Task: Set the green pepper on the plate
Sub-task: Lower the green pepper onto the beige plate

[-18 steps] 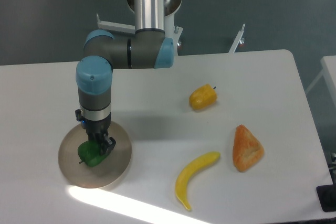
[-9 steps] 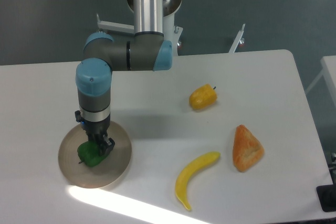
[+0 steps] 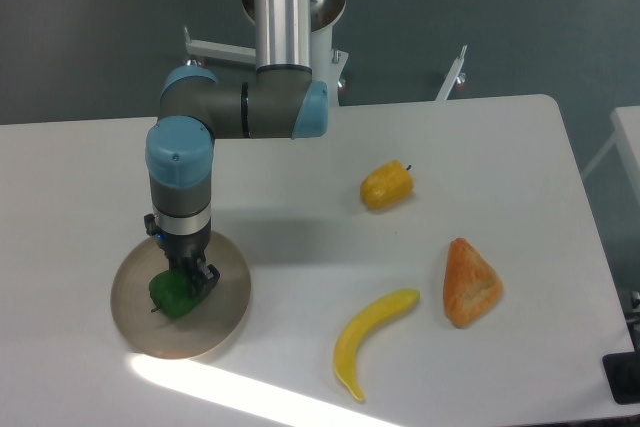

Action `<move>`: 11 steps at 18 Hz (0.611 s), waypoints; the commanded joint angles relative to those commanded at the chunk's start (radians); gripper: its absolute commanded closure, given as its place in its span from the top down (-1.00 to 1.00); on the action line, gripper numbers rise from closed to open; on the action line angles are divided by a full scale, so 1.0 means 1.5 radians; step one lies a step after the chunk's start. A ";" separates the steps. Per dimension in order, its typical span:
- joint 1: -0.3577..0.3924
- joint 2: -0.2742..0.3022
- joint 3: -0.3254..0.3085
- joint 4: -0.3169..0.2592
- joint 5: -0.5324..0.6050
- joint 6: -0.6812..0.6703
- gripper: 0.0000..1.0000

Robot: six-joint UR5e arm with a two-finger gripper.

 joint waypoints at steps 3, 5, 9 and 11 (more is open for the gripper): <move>0.000 0.000 -0.004 0.001 0.000 0.000 -0.32; 0.000 0.000 -0.004 0.001 0.000 0.000 -0.28; 0.000 0.000 -0.005 0.001 0.000 -0.001 -0.02; 0.000 0.000 -0.004 0.001 -0.001 -0.002 0.09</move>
